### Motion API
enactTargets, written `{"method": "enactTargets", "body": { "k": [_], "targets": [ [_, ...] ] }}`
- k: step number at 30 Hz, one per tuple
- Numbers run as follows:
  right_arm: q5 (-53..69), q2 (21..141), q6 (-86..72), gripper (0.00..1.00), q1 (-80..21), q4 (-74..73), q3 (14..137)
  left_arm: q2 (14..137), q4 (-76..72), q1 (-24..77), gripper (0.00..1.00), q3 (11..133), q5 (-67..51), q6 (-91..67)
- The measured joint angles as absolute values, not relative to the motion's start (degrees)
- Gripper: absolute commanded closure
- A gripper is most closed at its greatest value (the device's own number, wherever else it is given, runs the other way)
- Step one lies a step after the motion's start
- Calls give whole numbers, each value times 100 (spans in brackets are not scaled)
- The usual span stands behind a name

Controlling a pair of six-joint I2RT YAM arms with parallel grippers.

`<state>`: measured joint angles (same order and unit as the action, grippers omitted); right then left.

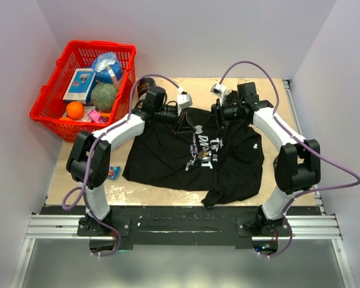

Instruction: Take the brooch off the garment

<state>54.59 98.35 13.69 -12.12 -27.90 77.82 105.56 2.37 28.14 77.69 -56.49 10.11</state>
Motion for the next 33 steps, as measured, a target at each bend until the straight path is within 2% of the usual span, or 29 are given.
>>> {"method": "enactTargets", "body": {
  "k": [13, 24, 33],
  "targets": [
    [5395, 9832, 2707, 48, -1673, -3505, 7918, 10624, 143, 2818, 100, 7769, -5754, 762],
    [5196, 9832, 2936, 66, -1726, -3647, 7922, 10624, 82, 2814, 100, 7769, -5813, 661],
    [5199, 9832, 2650, 72, -1726, -3496, 7961, 10624, 54, 2814, 100, 7769, -5837, 661]
  ]
}}
